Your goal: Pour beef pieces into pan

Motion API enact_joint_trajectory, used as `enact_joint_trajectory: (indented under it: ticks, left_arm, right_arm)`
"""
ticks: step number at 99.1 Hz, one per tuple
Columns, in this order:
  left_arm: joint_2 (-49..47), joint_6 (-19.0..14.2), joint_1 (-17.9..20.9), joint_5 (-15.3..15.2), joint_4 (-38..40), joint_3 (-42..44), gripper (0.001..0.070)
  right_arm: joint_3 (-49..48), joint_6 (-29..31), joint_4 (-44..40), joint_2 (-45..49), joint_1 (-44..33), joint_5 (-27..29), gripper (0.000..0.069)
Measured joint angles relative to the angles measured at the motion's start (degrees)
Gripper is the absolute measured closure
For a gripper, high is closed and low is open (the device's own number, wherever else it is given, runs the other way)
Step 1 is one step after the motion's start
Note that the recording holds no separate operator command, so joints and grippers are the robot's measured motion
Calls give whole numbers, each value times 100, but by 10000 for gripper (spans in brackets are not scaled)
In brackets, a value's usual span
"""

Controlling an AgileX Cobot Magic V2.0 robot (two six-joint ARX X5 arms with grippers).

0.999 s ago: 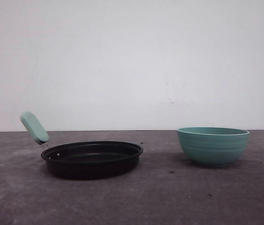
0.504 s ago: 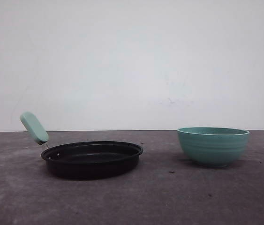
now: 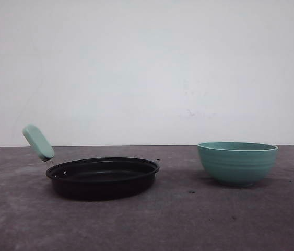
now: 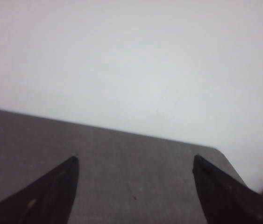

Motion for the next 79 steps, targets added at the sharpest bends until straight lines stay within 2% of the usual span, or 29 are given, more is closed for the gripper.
enact_joint_trajectory:
  ticks: [10, 17, 35, 47, 56, 79]
  left_arm:
    - [-2, -33, -155, -2, 203, -638, 236]
    - [9, -179, -262, 0, 402, -1239, 234]
    - [105, -992, -656, 9, 1250, -2942, 229]
    - [291, -1480, -898, 9, 1954, -3713, 229]
    - [597, -1670, -1043, 9, 2277, -3943, 229]
    - [1657, -1812, -1349, 7, 2885, -3978, 229]
  right_arm:
    - [0, -109, -348, 111, 0, 151, 9]
    - [0, -153, -485, 221, 0, 151, 9]
    - [-2, -192, -562, 417, 114, 151, 9]
    - [-2, -192, -557, 363, 140, 151, 9]
    - [-2, -192, -586, 339, 138, 151, 9]
    - [-2, -192, -844, 348, 140, 151, 9]
